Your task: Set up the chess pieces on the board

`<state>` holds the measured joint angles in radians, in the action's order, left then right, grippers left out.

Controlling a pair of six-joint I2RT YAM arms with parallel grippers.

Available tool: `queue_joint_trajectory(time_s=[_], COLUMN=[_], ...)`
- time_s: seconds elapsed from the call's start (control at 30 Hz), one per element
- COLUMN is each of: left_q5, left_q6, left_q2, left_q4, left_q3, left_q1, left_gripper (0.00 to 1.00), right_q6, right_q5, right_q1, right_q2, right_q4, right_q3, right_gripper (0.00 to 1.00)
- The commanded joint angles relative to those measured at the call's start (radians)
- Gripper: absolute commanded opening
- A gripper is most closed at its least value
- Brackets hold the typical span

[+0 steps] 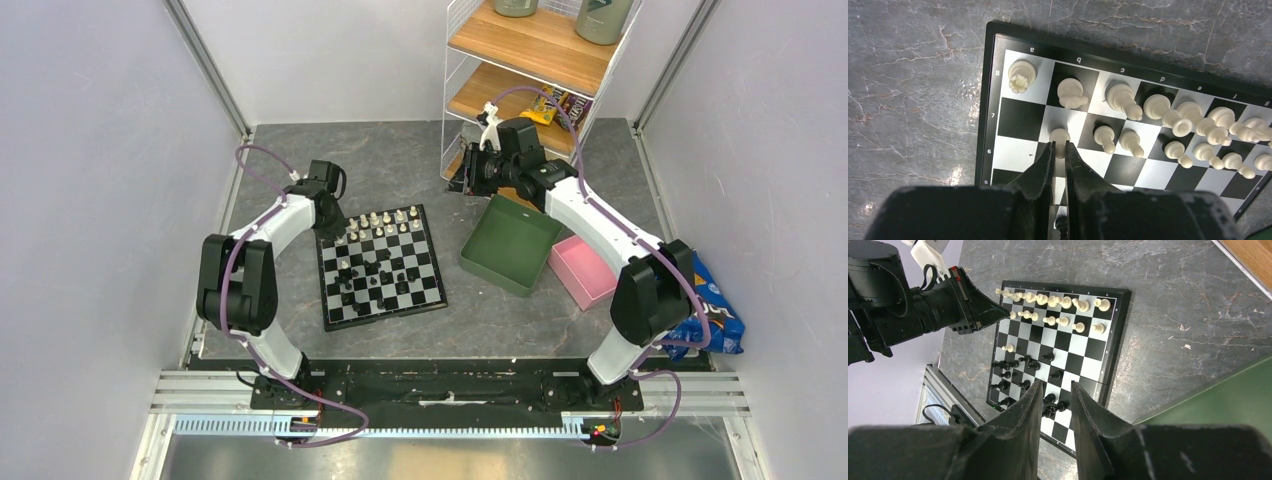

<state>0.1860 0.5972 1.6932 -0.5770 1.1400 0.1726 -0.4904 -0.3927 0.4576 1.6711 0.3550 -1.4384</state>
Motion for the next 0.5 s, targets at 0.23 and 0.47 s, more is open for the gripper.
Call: queue_joint_trajectory(time_s=[0.23,0.47], left_q5=[0.02,0.025], left_q6=[-0.011,-0.007], left_q2=[0.038,0.029], left_q4=[0.033,0.048], left_q3=[0.007,0.006], left_q1=[0.005,0.006], left_gripper=[0.09,0.11], right_q6=[-0.008,-0.014], right_q5=[-0.033,-0.043], right_q1=[-0.013,-0.014], right_q2=[0.015,0.028], right_q4=[-0.028,-0.027], right_q3=[-0.035,-0.042], right_gripper=[0.34,0.34])
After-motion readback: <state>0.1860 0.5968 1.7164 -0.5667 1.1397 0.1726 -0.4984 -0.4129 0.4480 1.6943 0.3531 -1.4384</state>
